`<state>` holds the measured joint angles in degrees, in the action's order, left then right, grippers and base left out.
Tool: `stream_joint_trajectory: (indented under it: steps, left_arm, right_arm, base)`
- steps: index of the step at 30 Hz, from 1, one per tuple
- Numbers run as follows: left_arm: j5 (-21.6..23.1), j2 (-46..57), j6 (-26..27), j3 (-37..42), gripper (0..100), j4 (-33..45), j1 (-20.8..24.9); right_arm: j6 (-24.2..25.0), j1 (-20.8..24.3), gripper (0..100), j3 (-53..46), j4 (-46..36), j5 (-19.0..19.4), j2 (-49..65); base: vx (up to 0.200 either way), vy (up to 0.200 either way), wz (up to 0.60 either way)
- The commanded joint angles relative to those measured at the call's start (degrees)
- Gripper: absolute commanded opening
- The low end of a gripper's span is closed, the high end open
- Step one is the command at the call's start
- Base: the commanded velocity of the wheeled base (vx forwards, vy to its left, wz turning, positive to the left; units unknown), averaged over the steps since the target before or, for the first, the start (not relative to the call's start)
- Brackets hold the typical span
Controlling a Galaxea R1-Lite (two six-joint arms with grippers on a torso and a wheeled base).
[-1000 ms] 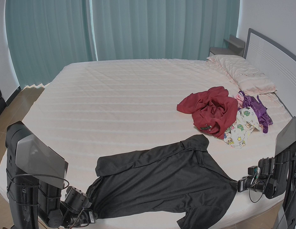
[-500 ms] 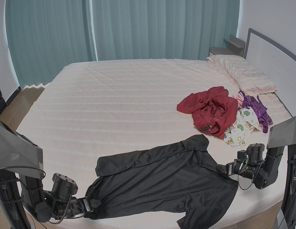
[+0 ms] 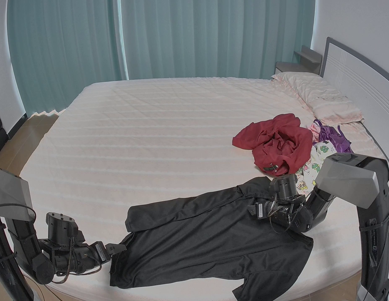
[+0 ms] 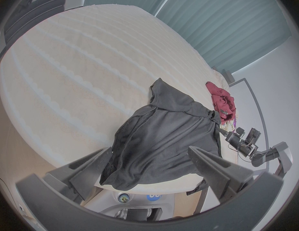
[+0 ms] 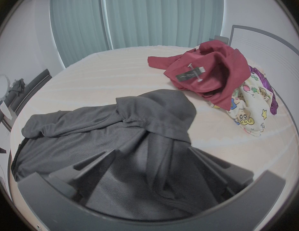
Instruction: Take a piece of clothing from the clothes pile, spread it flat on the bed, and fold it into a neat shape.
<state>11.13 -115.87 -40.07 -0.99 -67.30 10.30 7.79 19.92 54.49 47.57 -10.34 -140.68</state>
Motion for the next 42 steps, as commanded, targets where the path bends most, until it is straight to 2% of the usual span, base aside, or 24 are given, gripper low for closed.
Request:
stream_joint_trajectory:
  steps: [1, 7, 11, 17, 20, 21, 25, 28, 33, 37, 42]
  left_arm:
    - [0.65, -0.06, -0.10, 0.72, 100, -0.28, -1.07]
    - [0.47, -0.41, -0.10, 0.55, 100, -0.28, -1.07]
    - [0.30, -1.20, 0.08, 0.55, 100, -0.28, -0.98]
    - [-0.23, -2.69, -0.10, -2.00, 100, -0.64, -0.98]
    - [-2.34, -2.87, -1.85, -5.60, 100, -0.72, -1.07]
    - [-5.33, -3.48, -3.79, -8.86, 100, -0.64, -1.07]
    - [-9.72, -6.56, -3.70, -15.71, 100, -0.20, -1.34]
    - [-10.08, -9.55, -2.03, -22.39, 100, 1.21, -1.69]
    - [-10.25, -13.24, 0.78, -33.91, 100, 10.79, -1.34]
    - [-10.25, -16.49, 2.01, -39.62, 100, 15.89, 0.16]
    - [-10.34, -19.22, 3.42, -43.13, 100, 17.47, 1.21]
  right_arm:
    - [0.21, 1.79, 0, 3.87, -1.78, -1.44, -3.29]
    - [0.03, 1.53, 0, 5.54, -5.47, -3.37, -4.60]
    - [0.38, 1.44, 0, 6.50, -4.94, -3.90, -4.25]
    - [0.65, 0.38, 0, 2.37, -4.76, -3.64, 3.39]
    - [0.56, -0.94, 0, 0.70, -4.76, -1.70, 5.24]
    - [0.47, -1.90, 0, -0.97, -4.68, 0.76, 5.94]
    - [0.65, -4.27, 0, -3.52, -1.95, 3.75, 6.56]
    - [0.65, -6.03, 0, -4.75, 2.35, 4.10, 6.12]
    - [0.74, -7.44, 0, -7.12, 6.40, 5.77, 5.42]
    - [1.61, -7.88, 0, -7.65, 8.33, 5.77, 5.42]
    - [3.72, -7.79, 0, -7.56, 8.68, 6.12, 5.50]
  base:
    - [0.000, 0.000, 0.00]
    - [0.000, 0.000, 0.00]
    - [0.000, 0.000, 0.00]
    - [0.000, 0.000, 0.00]
    - [0.000, 0.000, 0.00]
    - [0.000, 0.000, 0.00]
    - [0.000, 0.000, 0.00]
    - [0.000, 0.000, 0.00]
    - [0.000, 0.000, 0.00]
    - [0.000, 0.000, 0.00]
    - [0.000, 0.000, 0.00]
